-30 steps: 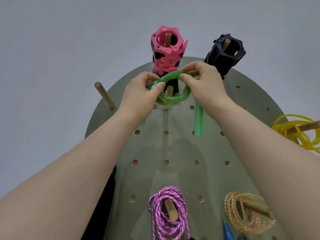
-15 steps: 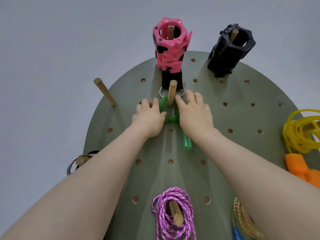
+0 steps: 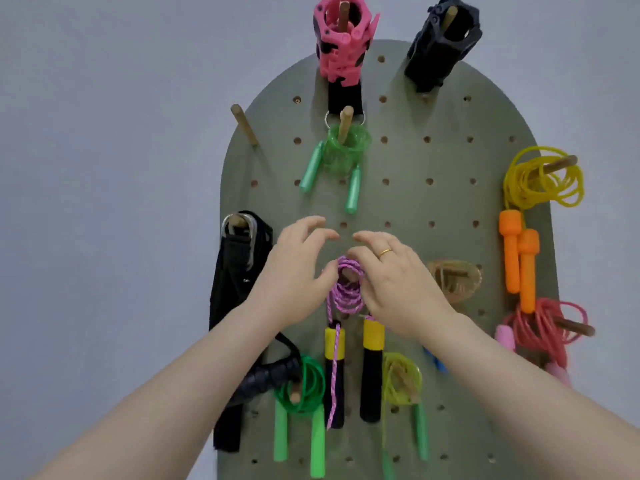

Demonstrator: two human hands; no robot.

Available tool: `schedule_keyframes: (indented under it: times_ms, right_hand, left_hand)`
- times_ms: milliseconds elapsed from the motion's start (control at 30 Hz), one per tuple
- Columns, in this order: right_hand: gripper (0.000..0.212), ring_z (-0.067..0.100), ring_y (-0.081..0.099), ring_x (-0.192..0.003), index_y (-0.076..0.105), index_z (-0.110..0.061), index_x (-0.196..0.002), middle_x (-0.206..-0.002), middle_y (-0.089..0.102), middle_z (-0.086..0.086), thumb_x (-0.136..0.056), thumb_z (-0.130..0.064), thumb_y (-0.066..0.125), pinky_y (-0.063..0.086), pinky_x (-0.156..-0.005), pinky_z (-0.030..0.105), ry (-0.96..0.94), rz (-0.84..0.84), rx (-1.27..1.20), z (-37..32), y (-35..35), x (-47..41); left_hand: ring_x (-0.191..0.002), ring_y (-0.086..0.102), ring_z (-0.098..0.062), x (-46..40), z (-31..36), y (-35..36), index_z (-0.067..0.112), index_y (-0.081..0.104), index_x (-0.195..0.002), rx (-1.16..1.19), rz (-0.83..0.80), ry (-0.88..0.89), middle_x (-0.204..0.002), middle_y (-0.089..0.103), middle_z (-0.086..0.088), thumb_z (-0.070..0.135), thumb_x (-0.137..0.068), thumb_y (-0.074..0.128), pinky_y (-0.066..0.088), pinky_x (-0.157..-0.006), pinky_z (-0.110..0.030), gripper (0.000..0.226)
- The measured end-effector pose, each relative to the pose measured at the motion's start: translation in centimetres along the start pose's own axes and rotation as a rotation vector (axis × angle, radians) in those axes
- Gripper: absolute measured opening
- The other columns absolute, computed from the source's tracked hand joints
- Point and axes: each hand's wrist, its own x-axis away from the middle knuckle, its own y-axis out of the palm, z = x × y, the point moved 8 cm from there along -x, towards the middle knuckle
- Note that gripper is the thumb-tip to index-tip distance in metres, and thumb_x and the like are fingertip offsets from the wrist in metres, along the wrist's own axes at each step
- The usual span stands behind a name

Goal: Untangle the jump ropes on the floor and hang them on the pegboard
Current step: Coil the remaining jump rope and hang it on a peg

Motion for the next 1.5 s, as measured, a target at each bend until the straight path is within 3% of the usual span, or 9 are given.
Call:
schedule_keyframes:
  times_ms: [200, 300, 433, 600, 867, 1000, 1200, 1333, 1500]
  right_hand:
    - [0.030, 0.032, 0.062, -0.098, 0.064, -0.008, -0.086, -0.106, 0.065, 0.011, -0.074, -0.015, 0.038, 0.050, -0.077, 0.037, -0.132, -0.206, -0.143, -10.3, -2.6, 11.5]
    - [0.029, 0.031, 0.063, -0.084, 0.063, -0.008, -0.086, -0.093, 0.065, 0.008, -0.077, -0.016, 0.036, 0.051, -0.063, 0.035, -0.040, -0.387, -0.339, -14.9, -3.9, 18.1]
    - [0.032, 0.028, 0.060, -0.093, 0.052, -0.017, -0.120, -0.105, 0.065, 0.000, -0.091, -0.014, 0.038, 0.044, -0.068, 0.031, 0.194, -0.832, -0.578, -22.7, -3.2, 30.0]
    - [0.050, 0.028, 0.061, -0.087, 0.029, -0.020, -0.141, -0.095, 0.066, 0.009, -0.092, -0.014, 0.042, 0.049, -0.082, 0.041, 0.176, -1.347, -0.916, -37.0, -4.5, 42.1]
    - [0.054, 0.027, 0.060, -0.093, 0.022, -0.018, -0.144, -0.108, 0.058, 0.011, -0.096, -0.023, 0.046, 0.049, -0.085, 0.036, -0.026, -1.852, -1.080, -51.1, -15.6, 59.1]
    - [0.056, 0.023, 0.056, -0.093, 0.021, -0.018, -0.145, -0.117, 0.058, 0.012, -0.096, -0.023, 0.046, 0.045, -0.080, 0.032, -0.244, -1.993, -1.007, -55.5, -22.0, 63.9]
    - [0.052, 0.031, 0.053, -0.112, 0.027, -0.014, -0.143, -0.128, 0.053, 0.018, -0.095, -0.022, 0.045, 0.042, -0.087, 0.032, -0.531, -1.990, -0.923, -64.0, -29.7, 64.7]
    - [0.042, 0.024, 0.051, -0.090, 0.037, -0.012, -0.136, -0.125, 0.054, 0.020, -0.095, -0.020, 0.045, 0.044, -0.085, 0.032, -0.384, -2.026, -0.991, -72.1, -34.9, 66.5]
    - [0.037, 0.028, 0.056, -0.098, 0.043, -0.008, -0.131, -0.124, 0.057, 0.019, -0.095, -0.016, 0.044, 0.040, -0.080, 0.027, -0.052, -2.055, -0.981, -80.3, -42.6, 72.0]
  left_hand:
    - [-0.122, 0.045, -0.024, 17.1, 0.5, -0.8, 0.008, 0.062, -0.113, 0.030, -0.266, -0.128, -0.127, 0.053, -0.006, 0.025, -0.082, 0.046, 0.037, -0.102, -0.036, 0.038]
    - [-0.110, 0.051, -0.017, 27.6, 1.0, -1.4, 0.010, 0.059, -0.115, 0.102, -0.490, -0.296, -0.123, 0.054, -0.002, 0.032, -0.083, 0.039, 0.041, -0.096, -0.031, 0.044]
    - [-0.082, 0.057, -0.015, 43.2, 3.0, -3.4, 0.010, 0.060, -0.113, 0.175, -0.797, -0.609, -0.111, 0.062, -0.004, 0.017, -0.093, 0.048, 0.045, -0.081, -0.026, 0.025]
    - [-0.091, 0.061, -0.020, 60.4, 7.9, -7.7, 0.013, 0.051, -0.126, 0.250, -1.131, -0.917, -0.110, 0.064, -0.004, 0.013, -0.094, 0.045, 0.048, -0.081, -0.027, 0.033]
    - [-0.077, 0.060, -0.018, 83.4, 21.0, -19.6, 0.008, 0.058, -0.112, 0.297, -1.083, -1.555, -0.097, 0.063, -0.002, 0.009, -0.095, 0.044, 0.039, -0.061, -0.004, 0.023]
    - [-0.070, 0.059, -0.015, 89.0, 26.3, -26.8, 0.006, 0.058, -0.111, 0.312, -0.848, -1.821, -0.093, 0.063, -0.004, 0.006, -0.095, 0.042, 0.040, -0.055, -0.004, 0.023]
    - [-0.057, 0.058, 0.001, 94.4, 30.4, -37.7, 0.009, 0.056, -0.109, 0.304, -0.441, -2.020, -0.088, 0.063, -0.003, 0.006, -0.096, 0.041, 0.043, -0.058, -0.011, 0.020]
    - [-0.067, 0.057, -0.012, 100.2, 32.1, -43.9, 0.010, 0.056, -0.106, 0.307, -0.402, -2.073, -0.089, 0.063, -0.004, 0.007, -0.097, 0.040, 0.042, -0.062, -0.017, 0.019]
    - [-0.066, 0.057, -0.015, 109.9, 33.9, -50.5, 0.009, 0.057, -0.101, 0.372, -0.492, -2.121, -0.088, 0.063, -0.007, 0.008, -0.096, 0.042, 0.041, -0.061, -0.022, 0.017]
